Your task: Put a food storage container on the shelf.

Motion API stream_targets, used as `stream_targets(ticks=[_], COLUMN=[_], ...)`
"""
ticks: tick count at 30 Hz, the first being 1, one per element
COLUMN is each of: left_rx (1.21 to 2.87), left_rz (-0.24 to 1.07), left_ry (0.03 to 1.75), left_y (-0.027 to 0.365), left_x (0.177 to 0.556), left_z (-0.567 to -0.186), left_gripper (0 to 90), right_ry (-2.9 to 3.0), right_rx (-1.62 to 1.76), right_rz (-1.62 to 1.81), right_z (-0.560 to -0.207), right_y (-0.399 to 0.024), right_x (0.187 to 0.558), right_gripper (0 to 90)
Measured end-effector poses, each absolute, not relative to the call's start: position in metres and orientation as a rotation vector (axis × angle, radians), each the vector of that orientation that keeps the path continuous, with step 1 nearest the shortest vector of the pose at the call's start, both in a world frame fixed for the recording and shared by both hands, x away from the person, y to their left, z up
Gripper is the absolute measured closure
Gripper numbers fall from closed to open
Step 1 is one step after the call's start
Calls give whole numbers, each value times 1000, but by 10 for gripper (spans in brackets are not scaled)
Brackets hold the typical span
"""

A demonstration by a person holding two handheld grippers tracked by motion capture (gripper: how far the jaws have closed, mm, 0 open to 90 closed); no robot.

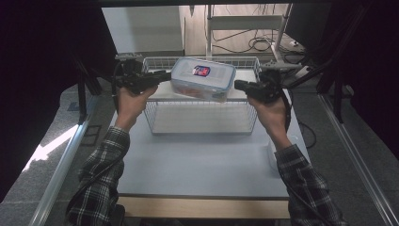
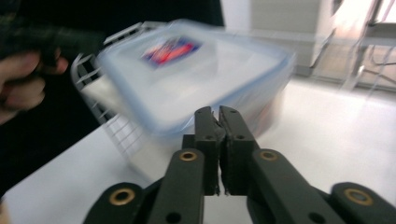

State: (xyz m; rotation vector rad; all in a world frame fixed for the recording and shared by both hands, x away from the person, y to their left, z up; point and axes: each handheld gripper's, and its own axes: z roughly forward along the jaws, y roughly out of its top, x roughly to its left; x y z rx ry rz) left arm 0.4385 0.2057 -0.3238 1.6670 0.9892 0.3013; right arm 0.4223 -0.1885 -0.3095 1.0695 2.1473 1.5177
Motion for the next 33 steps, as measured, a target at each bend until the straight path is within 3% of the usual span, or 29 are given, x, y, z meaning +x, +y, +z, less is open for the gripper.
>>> stream_targets(ticks=[8, 33], left_rx=[1680, 1739], left_rz=[341, 284], left_ry=[1074, 1054], left_y=[212, 198], left_x=[438, 443], left_z=[-335, -342], left_gripper=[752, 714], right_ry=[2208, 2123], right_rx=[1037, 1211], right_rz=[1445, 1439], right_z=[-332, -333], right_y=[-174, -166], right_x=[413, 468], right_gripper=[890, 887])
